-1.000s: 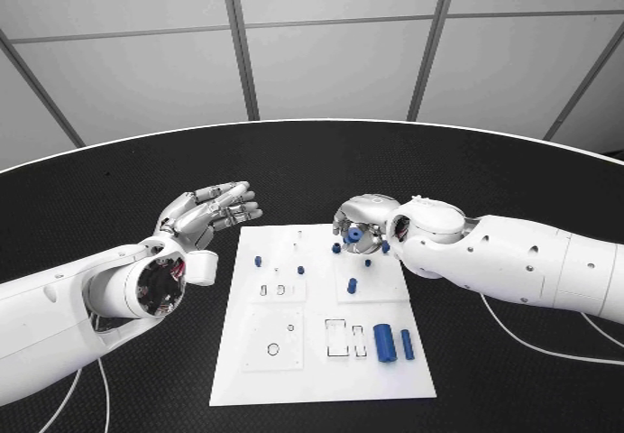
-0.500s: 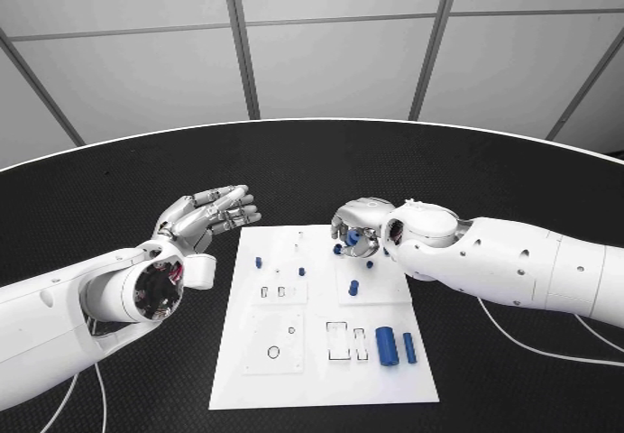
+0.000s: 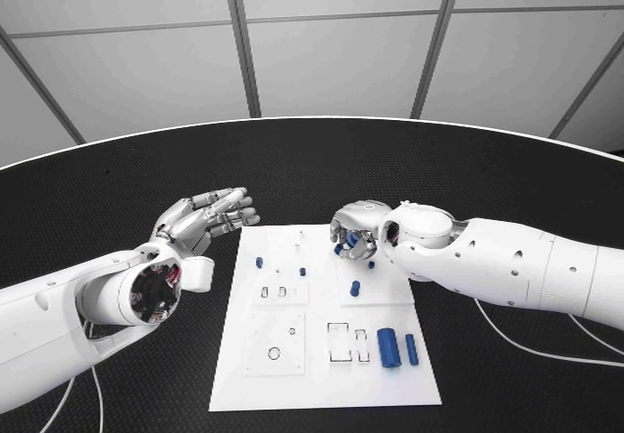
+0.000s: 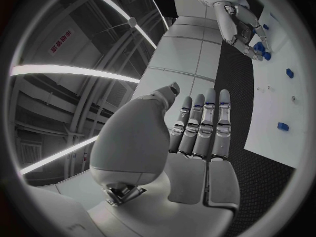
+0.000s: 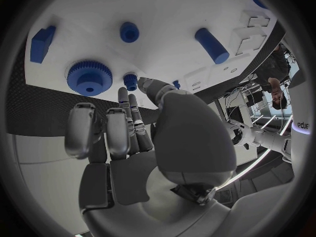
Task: Assemble the parts on the task board
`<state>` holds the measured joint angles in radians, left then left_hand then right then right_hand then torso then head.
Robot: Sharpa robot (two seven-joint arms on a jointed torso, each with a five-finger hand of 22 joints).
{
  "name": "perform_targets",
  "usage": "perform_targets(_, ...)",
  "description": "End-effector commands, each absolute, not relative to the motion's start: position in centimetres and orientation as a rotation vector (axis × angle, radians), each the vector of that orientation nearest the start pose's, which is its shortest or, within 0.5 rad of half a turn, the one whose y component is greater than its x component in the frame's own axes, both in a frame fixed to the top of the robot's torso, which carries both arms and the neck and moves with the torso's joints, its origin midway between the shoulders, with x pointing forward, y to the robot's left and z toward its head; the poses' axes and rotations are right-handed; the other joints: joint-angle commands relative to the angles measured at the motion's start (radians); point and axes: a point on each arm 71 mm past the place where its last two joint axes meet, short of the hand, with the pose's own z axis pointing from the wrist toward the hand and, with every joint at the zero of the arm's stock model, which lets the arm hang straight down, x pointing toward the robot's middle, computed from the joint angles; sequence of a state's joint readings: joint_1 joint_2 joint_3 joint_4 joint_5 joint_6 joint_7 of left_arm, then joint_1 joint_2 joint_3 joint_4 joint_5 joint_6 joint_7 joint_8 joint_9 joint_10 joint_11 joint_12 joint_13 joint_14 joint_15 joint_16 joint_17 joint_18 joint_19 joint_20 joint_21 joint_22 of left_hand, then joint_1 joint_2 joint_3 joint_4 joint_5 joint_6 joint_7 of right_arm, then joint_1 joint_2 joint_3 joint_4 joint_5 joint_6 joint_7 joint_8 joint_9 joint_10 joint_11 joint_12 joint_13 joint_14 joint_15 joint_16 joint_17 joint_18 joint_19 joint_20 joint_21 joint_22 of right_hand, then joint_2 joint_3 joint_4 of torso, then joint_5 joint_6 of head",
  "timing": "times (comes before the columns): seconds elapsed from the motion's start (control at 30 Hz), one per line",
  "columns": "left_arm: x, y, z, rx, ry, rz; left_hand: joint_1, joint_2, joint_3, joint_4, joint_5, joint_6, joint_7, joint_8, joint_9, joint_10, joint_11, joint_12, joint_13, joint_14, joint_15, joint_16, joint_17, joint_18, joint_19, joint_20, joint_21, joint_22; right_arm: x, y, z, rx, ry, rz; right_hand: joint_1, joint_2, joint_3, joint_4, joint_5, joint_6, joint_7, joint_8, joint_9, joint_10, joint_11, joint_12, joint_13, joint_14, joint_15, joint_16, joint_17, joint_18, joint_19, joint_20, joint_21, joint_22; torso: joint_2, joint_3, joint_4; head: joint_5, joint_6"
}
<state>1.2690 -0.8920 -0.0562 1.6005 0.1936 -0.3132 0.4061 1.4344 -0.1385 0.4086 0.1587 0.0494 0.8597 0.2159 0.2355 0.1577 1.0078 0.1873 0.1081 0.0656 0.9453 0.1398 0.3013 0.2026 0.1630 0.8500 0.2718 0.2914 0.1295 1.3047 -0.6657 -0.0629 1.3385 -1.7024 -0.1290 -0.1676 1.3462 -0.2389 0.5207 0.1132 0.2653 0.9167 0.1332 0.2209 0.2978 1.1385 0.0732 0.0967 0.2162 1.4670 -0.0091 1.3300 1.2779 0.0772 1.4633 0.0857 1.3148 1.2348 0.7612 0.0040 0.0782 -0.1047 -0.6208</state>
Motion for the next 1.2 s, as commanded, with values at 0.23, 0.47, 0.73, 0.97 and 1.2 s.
perform_targets(0.23, 48.57, 21.46, -14.92, -1.275, 1.335, -1.629, -0.005, -0.003, 0.007, -0.001, 0.002, 0.001, 0.035, -0.006, -0.002, 0.002, 0.005, -0.006, -0.002, -0.002, 0.008, -0.006, 0.002, 0.02, 0.004, -0.001, 0.006, -0.001, 53.24, -16.11, -16.0, -0.451, 1.676, 0.384, -0.004, 0.008, 0.007, 0.003, 0.007, 0.011, 0.0, 0.008, 0.005, 0.014, -0.001, 0.009, 0.005, 0.055, -0.001, 0.008, 0.001, -0.01, 0.007, -0.002, 0.011, 0.006, 0.007, 0.0018, 0.0036, 0.001, 0.0)
perform_targets(0.47, 48.58, 21.51, -14.9, -1.276, 1.335, -1.628, -0.006, -0.003, 0.008, -0.002, 0.002, 0.0, 0.035, -0.007, -0.002, 0.001, 0.005, -0.007, -0.002, -0.004, 0.009, -0.007, 0.002, 0.02, 0.004, -0.001, 0.006, -0.001, 53.34, -16.27, -16.0, -0.444, 1.676, 0.377, -0.002, 0.018, 0.013, 0.003, 0.008, 0.024, 0.001, 0.016, 0.012, 0.027, -0.004, 0.014, 0.009, 0.055, -0.004, 0.012, 0.001, -0.01, 0.006, -0.003, 0.015, 0.012, 0.01, 0.0037, 0.0052, -0.002, 0.0)
perform_targets(0.73, 48.58, 21.5, -14.9, -1.276, 1.337, -1.629, -0.008, -0.004, 0.009, -0.002, 0.002, -0.001, 0.036, -0.008, -0.002, 0.0, 0.006, -0.009, -0.002, -0.005, 0.009, -0.007, 0.002, 0.02, 0.004, -0.001, 0.006, -0.001, 53.32, -16.28, -15.83, -0.435, 1.654, 0.385, 0.012, 0.056, 0.033, -0.006, -0.018, 0.102, -0.016, 0.067, 0.049, 0.08, -0.019, 0.036, 0.025, 0.056, -0.017, 0.026, 0.009, -0.012, 0.007, -0.01, 0.033, 0.034, 0.012, 0.0054, 0.0052, -0.003, 0.0)
perform_targets(0.97, 48.59, 21.49, -14.9, -1.276, 1.338, -1.629, -0.008, -0.004, 0.009, -0.002, 0.002, -0.001, 0.036, -0.008, -0.002, 0.0, 0.006, -0.009, -0.002, -0.005, 0.009, -0.007, 0.002, 0.02, 0.004, -0.001, 0.006, -0.001, 53.32, -16.25, -15.73, -0.429, 1.643, 0.387, 0.019, 0.073, 0.035, -0.018, -0.021, 0.124, -0.026, 0.092, 0.075, 0.104, -0.029, 0.045, 0.035, 0.056, -0.025, 0.032, 0.012, -0.013, 0.007, -0.017, 0.04, 0.044, 0.014, 0.0034, 0.0065, -0.004, -0.001)
perform_targets(1.2, 48.64, 21.61, -14.92, -1.278, 1.337, -1.625, -0.009, -0.004, 0.01, -0.002, 0.002, -0.002, 0.037, -0.009, -0.003, -0.001, 0.007, -0.01, -0.002, -0.005, 0.01, -0.008, 0.002, 0.02, 0.004, -0.001, 0.006, -0.002, 53.2, -16.39, -15.61, -0.42, 1.631, 0.388, 0.017, 0.077, 0.035, -0.023, -0.011, 0.126, -0.029, 0.102, 0.09, 0.11, -0.032, 0.045, 0.038, 0.056, -0.028, 0.034, 0.012, -0.014, 0.007, -0.02, 0.042, 0.047, 0.014, 0.0031, 0.0067, -0.005, -0.001)
